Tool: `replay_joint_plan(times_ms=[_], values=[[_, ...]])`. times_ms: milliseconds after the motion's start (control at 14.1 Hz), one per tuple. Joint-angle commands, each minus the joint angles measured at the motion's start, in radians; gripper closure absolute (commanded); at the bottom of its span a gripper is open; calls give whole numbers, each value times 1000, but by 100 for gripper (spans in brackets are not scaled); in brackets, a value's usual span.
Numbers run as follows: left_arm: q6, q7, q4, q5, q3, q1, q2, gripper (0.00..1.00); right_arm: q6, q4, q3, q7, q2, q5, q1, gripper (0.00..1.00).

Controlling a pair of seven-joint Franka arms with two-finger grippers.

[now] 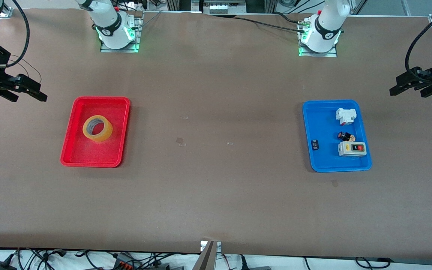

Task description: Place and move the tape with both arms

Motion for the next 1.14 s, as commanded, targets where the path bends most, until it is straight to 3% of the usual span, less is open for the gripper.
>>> replay_joint_plan(times_ms=[0,1066], values=[[-16,-5,11,-12,-1,4,1,0,-5,5,21,-16,-10,13,-18,0],[-16,-4,9,-10,-1,6,1,0,-33,2,21,-40,-16,2,-16,0]])
